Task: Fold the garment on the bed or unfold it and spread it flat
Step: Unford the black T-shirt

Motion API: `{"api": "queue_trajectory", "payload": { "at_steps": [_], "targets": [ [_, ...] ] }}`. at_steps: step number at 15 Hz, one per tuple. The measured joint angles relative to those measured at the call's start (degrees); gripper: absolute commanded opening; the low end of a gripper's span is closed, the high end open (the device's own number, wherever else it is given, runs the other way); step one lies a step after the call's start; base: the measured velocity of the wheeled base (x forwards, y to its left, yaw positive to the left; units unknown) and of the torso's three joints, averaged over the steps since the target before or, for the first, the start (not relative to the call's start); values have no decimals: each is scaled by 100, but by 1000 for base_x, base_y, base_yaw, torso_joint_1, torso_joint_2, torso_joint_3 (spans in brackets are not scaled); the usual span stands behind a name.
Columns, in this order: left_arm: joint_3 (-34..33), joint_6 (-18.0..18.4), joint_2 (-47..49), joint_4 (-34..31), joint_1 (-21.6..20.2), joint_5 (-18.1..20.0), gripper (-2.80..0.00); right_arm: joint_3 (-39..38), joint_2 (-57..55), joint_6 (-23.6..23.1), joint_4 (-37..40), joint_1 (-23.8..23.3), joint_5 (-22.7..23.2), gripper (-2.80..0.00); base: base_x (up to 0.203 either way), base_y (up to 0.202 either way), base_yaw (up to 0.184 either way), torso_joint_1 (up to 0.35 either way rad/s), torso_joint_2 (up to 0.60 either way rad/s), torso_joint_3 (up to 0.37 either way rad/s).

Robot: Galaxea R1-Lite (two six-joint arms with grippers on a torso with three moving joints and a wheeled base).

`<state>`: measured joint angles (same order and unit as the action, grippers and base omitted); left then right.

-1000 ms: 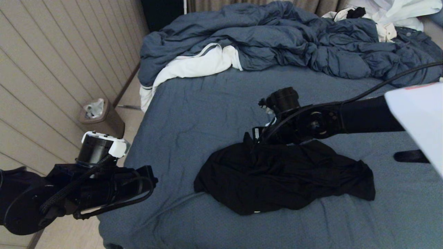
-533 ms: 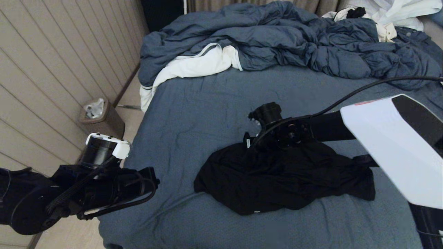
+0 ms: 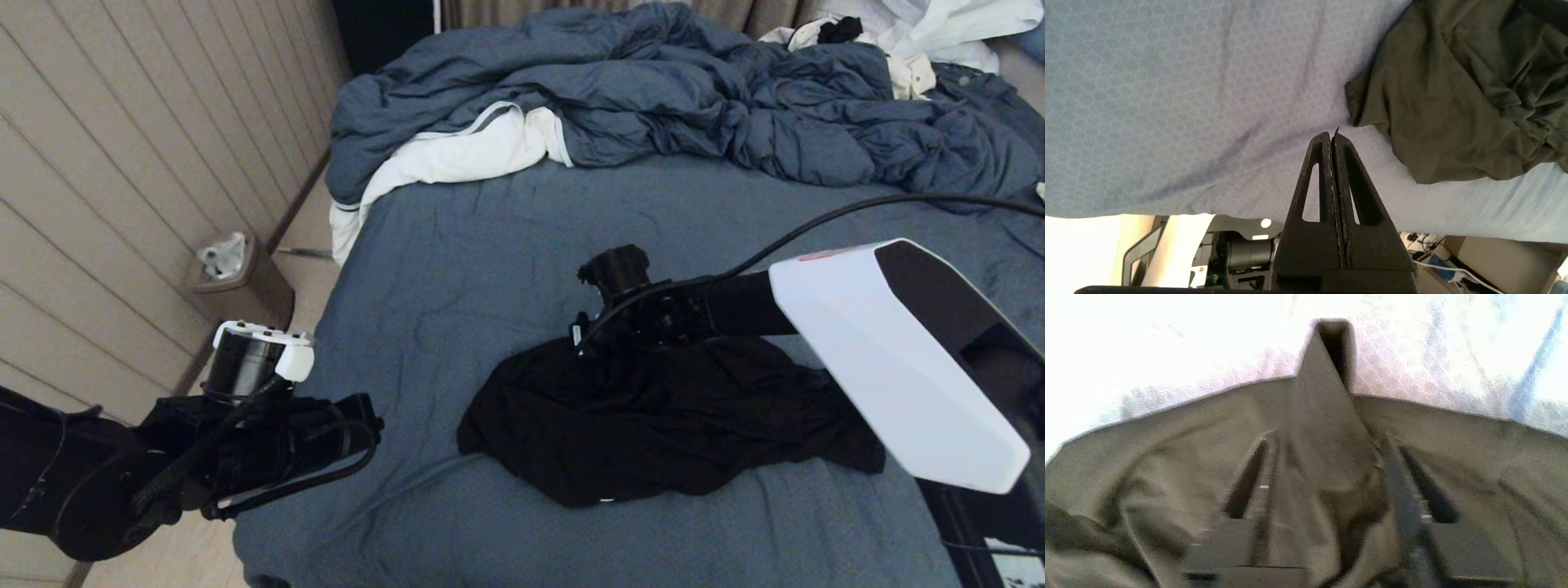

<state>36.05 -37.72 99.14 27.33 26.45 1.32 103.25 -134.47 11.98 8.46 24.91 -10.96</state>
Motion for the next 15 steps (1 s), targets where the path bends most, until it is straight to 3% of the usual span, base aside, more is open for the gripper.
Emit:
{"api": "queue_trajectory", "payload": {
  "at_steps": [9, 12, 15],
  "targets": [
    [-2, -9, 21, 20, -7, -11, -280, 711, 38, -34, -9, 11, -234, -280, 0, 0, 0, 0, 0, 0],
    [-2, -10, 21, 84, -9, -13, -280, 887, -11, -410, -657, 78, -824, -280, 0, 0, 0, 0, 0, 0],
    [0, -18, 39, 108, -11, -172, -280, 904, -243, -880, -1675, 156, -1732, -280, 0, 0, 0, 0, 0, 0]
  ]
}}
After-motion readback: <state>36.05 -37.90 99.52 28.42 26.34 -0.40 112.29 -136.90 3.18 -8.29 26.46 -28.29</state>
